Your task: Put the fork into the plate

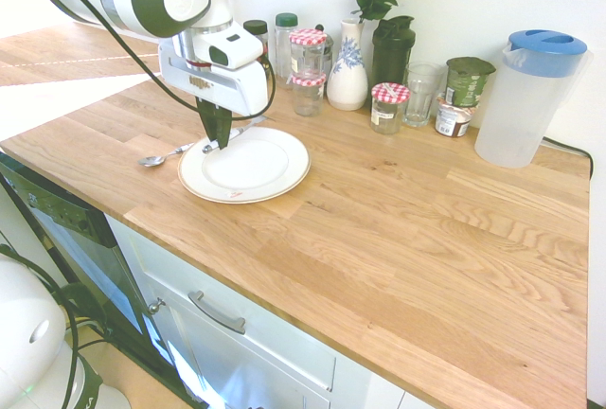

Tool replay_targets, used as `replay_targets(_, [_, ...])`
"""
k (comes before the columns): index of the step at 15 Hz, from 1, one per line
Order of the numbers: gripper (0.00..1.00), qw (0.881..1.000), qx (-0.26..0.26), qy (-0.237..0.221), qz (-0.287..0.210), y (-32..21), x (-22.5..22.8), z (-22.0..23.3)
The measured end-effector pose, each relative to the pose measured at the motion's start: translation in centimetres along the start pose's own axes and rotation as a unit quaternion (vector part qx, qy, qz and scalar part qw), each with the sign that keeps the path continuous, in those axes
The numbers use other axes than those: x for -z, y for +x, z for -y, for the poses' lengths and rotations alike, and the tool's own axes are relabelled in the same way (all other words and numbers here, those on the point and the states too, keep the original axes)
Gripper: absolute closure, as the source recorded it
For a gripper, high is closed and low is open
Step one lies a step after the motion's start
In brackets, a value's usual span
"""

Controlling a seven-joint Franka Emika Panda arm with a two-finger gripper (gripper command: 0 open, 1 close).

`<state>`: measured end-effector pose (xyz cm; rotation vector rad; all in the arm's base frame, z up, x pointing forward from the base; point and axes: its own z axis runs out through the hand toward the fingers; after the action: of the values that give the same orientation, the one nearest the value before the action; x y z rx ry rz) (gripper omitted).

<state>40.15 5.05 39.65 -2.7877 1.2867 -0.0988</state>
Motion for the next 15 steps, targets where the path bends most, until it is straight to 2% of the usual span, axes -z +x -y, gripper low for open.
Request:
replay_targets(12, [1.00,0.999,-0.006,-0.028,0.020,0.0,-4.9,-0.7])
replay_targets(13, [0.00,0.999,-0.006,-0.030,0.022,-0.1,-5.1,-0.7])
replay_targets(15, [0.00,0.999,-0.006,-0.029,0.022,-0.1,-5.1,-0.7])
